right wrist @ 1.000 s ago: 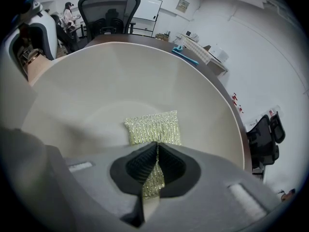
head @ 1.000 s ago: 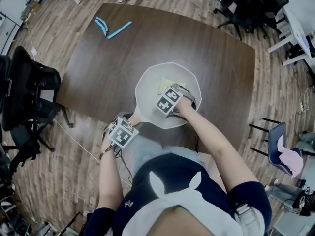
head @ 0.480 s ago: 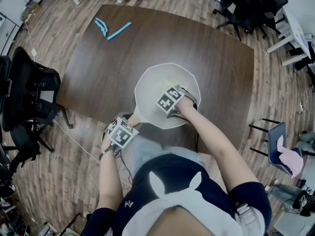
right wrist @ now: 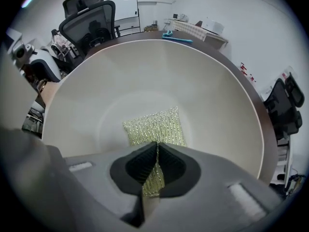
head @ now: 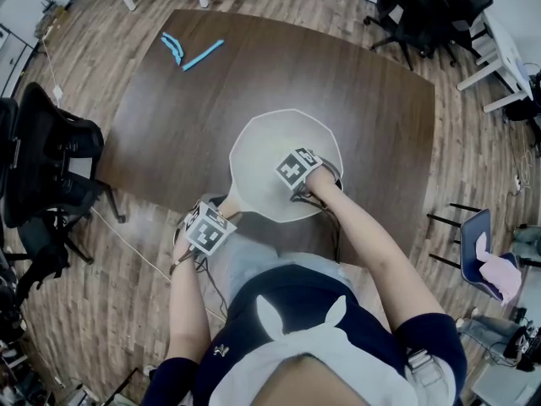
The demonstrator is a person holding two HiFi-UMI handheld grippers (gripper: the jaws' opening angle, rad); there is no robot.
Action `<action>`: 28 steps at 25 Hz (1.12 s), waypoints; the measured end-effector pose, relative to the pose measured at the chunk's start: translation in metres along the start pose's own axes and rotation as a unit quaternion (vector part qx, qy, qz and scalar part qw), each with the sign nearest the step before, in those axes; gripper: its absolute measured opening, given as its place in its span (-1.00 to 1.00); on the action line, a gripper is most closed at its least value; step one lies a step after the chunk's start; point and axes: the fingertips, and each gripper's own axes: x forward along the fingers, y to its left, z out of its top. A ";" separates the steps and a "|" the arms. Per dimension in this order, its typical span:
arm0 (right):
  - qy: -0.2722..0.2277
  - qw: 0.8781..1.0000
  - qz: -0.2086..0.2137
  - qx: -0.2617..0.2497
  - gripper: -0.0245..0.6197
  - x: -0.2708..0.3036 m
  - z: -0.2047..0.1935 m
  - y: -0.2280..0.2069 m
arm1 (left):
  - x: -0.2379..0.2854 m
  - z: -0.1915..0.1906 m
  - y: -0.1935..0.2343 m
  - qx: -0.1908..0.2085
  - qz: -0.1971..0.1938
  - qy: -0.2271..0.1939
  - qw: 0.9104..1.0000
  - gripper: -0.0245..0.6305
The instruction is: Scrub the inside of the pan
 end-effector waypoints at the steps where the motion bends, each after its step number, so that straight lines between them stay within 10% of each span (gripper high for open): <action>1: 0.002 1.000 0.007 0.006 -0.90 0.000 -0.002 0.001 | 0.002 0.000 0.001 0.004 -0.001 -0.003 1.000 -0.24; 28: -0.018 0.995 0.094 0.017 -0.89 -0.006 -0.002 0.062 | -0.006 0.001 -0.002 -0.010 0.006 0.007 1.000 -0.24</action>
